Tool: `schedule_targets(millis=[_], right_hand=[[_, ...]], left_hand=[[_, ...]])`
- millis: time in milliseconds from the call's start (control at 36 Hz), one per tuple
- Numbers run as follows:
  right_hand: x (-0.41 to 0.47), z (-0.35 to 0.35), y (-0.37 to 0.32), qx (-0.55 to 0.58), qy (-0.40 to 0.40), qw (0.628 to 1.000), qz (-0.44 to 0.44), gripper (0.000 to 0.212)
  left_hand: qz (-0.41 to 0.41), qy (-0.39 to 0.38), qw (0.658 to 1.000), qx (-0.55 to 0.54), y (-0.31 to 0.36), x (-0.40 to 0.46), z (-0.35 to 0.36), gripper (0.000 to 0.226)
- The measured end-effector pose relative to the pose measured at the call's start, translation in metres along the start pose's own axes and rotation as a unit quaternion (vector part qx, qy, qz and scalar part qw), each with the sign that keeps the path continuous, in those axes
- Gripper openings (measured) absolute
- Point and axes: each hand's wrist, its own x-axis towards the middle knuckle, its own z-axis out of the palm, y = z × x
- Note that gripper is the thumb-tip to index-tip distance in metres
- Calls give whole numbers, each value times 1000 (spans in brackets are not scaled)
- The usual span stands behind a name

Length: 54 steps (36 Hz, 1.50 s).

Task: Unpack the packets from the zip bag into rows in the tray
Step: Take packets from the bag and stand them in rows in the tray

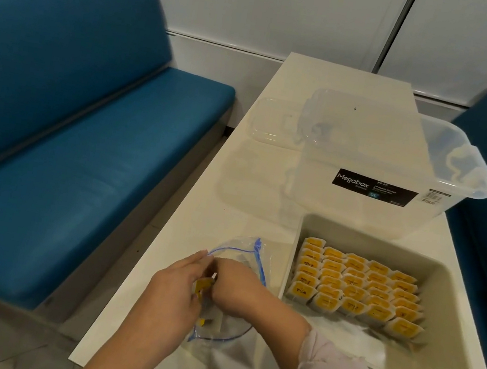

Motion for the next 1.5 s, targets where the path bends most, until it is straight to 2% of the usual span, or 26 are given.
schedule_targets(millis=[250, 500, 556, 639, 806, 944, 1083, 1278, 1500], right_hand=[[-25, -22, 4, 12, 84, 996, -31, 21], [-43, -44, 18, 110, 132, 983, -68, 2], [-46, -48, 21, 118, 147, 980, -69, 11], [-52, -54, 22, 117, 160, 978, -70, 14], [-67, -70, 25, 123, 191, 971, -77, 21], [-79, -83, 33, 99, 219, 968, -63, 10], [-97, -98, 47, 69, 233, 969, -40, 16], [-124, -110, 84, 69, 283, 957, 17, 14], [-139, -104, 123, 15, 293, 951, 99, 22]], left_hand=[[-11, -4, 1000, 10, -1, 1, 1, 67], [4, -2, 1000, 22, 5, 0, 1, 58], [3, 4, 1000, 24, 6, -3, 0, 57], [9, 20, 1000, 11, 11, -4, 1, 46], [22, 42, 999, 19, 25, 4, 3, 9], [55, 46, 997, 7, 42, 9, 4, 7], [76, 17, 996, 33, 59, 13, 13, 21], [62, -82, 980, 171, 68, 15, 31, 51], [57, -109, 962, 243, 68, 14, 42, 67]])
